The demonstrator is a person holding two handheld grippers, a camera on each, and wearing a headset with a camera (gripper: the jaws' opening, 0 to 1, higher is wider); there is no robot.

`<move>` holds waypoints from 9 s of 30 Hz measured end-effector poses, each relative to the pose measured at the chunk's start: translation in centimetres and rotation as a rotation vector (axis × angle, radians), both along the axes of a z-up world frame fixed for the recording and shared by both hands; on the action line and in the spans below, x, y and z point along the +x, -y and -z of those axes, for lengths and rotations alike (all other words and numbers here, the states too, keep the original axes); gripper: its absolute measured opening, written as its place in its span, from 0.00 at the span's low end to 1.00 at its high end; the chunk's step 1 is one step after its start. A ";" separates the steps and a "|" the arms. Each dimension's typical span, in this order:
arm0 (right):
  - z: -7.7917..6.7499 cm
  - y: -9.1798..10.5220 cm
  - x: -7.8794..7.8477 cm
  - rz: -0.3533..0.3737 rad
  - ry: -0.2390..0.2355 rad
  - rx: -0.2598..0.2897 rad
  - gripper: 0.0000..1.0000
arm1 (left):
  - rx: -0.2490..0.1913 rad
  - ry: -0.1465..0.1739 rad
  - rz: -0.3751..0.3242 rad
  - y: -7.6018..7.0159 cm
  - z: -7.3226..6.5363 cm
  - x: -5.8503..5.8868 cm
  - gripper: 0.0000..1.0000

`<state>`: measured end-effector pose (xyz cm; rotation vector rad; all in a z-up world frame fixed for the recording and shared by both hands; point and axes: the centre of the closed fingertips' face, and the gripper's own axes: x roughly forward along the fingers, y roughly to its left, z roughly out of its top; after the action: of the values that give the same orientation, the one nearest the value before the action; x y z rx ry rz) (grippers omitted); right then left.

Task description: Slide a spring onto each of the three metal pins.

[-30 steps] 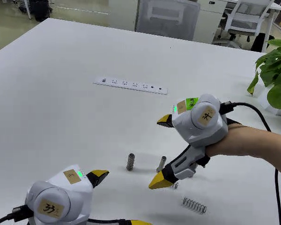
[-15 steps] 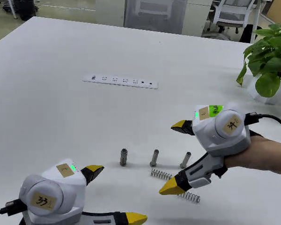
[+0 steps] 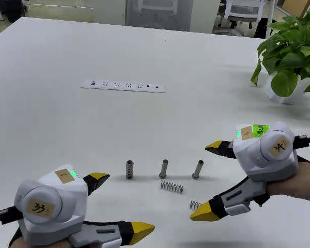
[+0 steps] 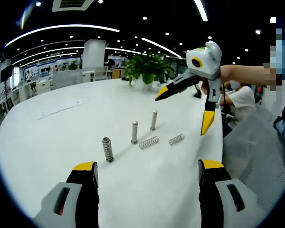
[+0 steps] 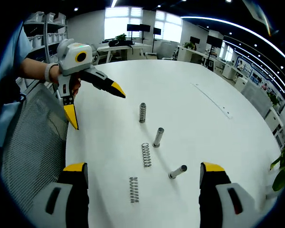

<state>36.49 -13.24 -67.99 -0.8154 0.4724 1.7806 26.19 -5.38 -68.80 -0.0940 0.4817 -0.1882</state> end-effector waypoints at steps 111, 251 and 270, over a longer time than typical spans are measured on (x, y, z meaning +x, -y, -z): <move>2.5 9.9 -0.1 0.270 -0.137 0.046 0.93 | 0.343 -0.485 0.435 3.3 6.5 9.6 0.13; -2.9 2.4 -9.6 -0.215 -0.173 -0.062 0.22 | -0.004 -0.056 0.552 12.2 -1.1 1.2 0.09; -1.2 3.5 -10.5 -0.361 -0.107 -0.219 0.13 | 0.009 -0.057 0.601 13.2 -1.0 1.4 0.09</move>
<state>26.04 -16.70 -66.82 -1.0099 0.6294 2.1384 27.55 -18.59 -67.78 0.0577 0.5579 -0.7732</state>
